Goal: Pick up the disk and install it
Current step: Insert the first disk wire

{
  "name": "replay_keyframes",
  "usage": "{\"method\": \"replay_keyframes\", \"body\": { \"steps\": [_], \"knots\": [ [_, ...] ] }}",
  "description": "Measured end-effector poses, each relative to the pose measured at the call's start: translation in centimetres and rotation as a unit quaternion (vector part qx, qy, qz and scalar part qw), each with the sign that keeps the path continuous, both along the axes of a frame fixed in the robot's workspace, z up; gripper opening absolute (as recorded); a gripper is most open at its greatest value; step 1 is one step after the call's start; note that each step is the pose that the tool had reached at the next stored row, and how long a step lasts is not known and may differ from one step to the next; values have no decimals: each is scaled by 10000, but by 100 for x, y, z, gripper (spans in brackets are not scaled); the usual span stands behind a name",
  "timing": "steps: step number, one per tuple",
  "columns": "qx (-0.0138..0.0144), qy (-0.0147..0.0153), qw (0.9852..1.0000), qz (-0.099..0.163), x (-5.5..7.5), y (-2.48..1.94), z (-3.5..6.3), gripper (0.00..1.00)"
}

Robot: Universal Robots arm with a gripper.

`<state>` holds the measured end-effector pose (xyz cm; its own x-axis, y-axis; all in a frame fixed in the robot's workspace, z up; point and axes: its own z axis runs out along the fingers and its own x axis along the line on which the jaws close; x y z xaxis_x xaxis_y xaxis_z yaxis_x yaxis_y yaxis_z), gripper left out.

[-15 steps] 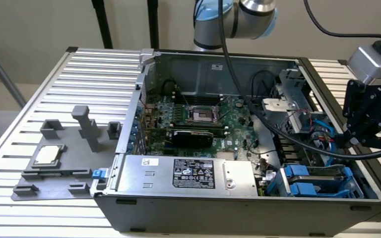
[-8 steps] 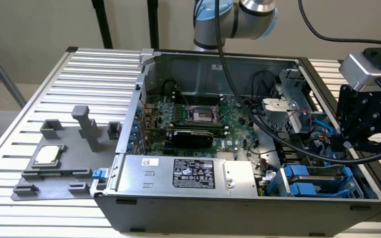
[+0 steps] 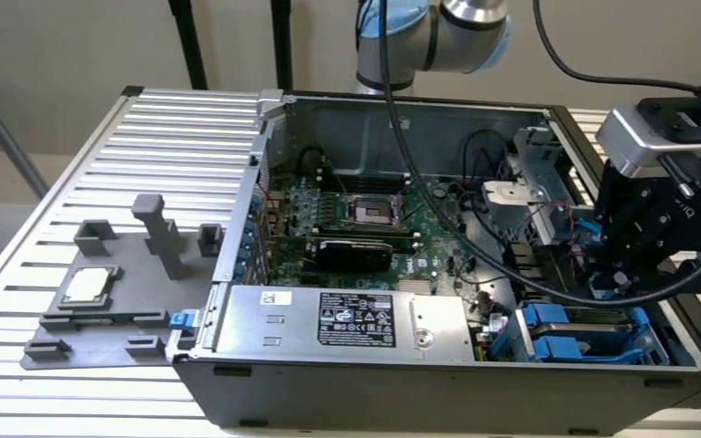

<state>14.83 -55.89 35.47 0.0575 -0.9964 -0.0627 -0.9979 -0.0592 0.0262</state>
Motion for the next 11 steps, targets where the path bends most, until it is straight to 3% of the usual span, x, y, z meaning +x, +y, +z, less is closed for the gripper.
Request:
{"method": "replay_keyframes", "body": {
  "steps": [1,2,6,8,11],
  "knots": [
    [-1,2,10000,7,-26,0,0,24],
    [0,4,10000,14,-51,0,-1,31],
    [-1,6,10000,30,-137,-7,-1,31],
    [0,7,10000,30,-138,-43,-2,31],
    [0,23,10000,30,-135,-137,-1,31]
  ]
}}
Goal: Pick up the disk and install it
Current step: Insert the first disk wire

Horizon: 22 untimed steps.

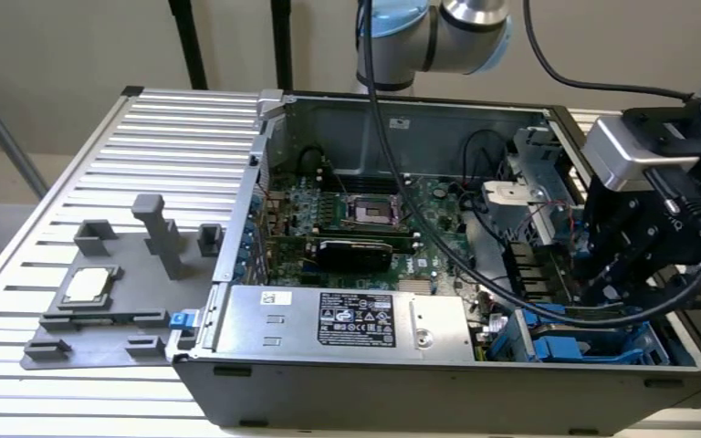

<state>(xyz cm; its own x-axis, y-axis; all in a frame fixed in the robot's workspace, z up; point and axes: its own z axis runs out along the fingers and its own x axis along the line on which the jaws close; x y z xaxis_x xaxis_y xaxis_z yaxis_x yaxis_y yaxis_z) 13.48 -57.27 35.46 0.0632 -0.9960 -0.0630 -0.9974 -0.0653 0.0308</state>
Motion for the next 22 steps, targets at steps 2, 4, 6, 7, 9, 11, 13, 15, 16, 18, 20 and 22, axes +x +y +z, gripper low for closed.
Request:
{"method": "replay_keyframes", "body": {
  "steps": [2,4,6,7,9,11,13,15,16,18,20,22],
  "knots": [
    [4,10,10000,0,16,-60,-1,31],
    [9,19,10000,0,51,-106,0,31],
    [18,27,10000,0,103,-138,0,31],
    [23,29,10000,0,136,-149,0,31],
    [33,34,10000,-1,211,-168,0,31],
    [44,38,10000,0,296,-184,0,31],
    [51,43,10000,0,371,-191,-1,31],
    [52,52,10000,8,425,-191,-8,31],
    [52,59,10000,15,445,-191,-13,31],
    [51,73,10000,33,475,-191,-19,31],
    [52,75,9999,53,481,-191,-26,31],
    [50,76,9999,77,481,-191,-26,31]
  ]
}}
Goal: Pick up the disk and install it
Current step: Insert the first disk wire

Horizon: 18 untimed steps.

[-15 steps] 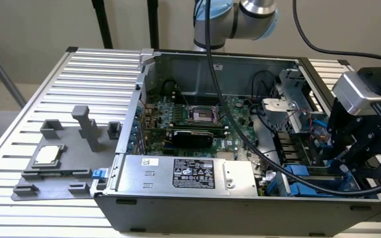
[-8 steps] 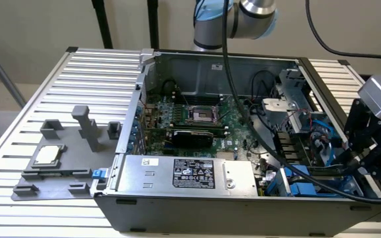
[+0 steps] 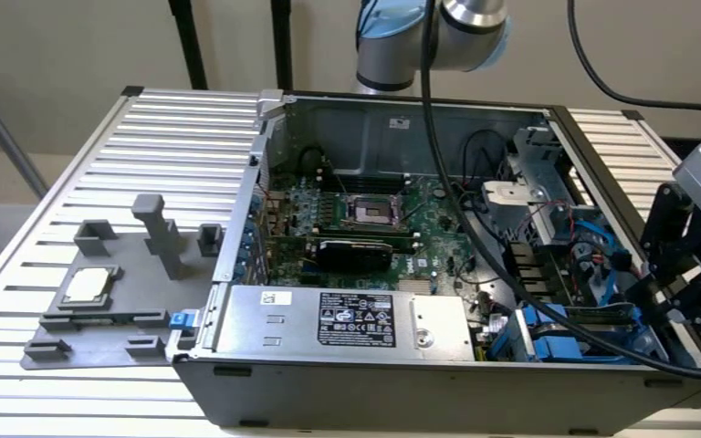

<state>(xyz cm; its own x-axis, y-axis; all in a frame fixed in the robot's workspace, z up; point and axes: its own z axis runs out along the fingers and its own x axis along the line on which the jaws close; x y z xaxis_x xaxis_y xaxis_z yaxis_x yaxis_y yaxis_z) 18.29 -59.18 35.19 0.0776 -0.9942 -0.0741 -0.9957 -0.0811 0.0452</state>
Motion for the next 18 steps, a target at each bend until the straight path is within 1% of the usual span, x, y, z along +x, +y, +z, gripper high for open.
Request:
{"method": "replay_keyframes", "body": {
  "steps": [5,10,16,18],
  "knots": [
    [3,0,9999,125,-4,0,-2,31],
    [1,0,9995,330,-10,1,56,31],
    [3,0,9988,495,-10,2,53,31],
    [8,0,9985,539,-10,2,42,31]
  ]
}}
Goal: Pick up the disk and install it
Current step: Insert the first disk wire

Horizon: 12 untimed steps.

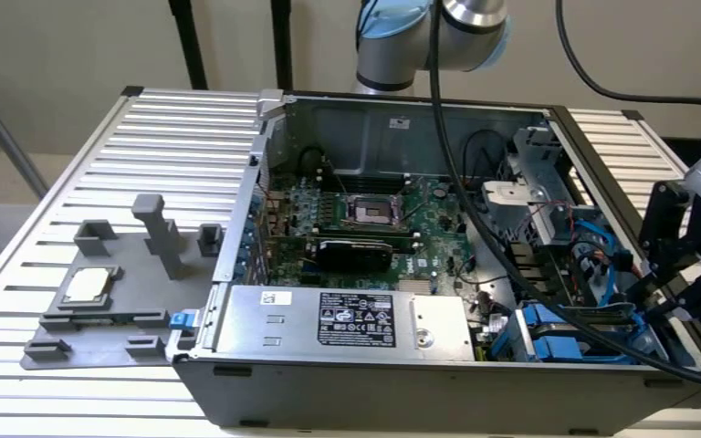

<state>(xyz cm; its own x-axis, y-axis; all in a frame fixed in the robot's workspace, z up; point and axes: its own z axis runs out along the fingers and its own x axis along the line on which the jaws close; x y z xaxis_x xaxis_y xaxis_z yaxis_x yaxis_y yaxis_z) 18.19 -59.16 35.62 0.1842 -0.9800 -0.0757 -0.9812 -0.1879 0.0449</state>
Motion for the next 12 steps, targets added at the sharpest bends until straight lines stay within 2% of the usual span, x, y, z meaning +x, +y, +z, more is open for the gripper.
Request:
{"method": "replay_keyframes", "body": {
  "steps": [7,12],
  "knots": [
    [35,0,10000,78,0,0,-61,31],
    [38,0,9999,99,0,4,-52,31]
  ]
}}
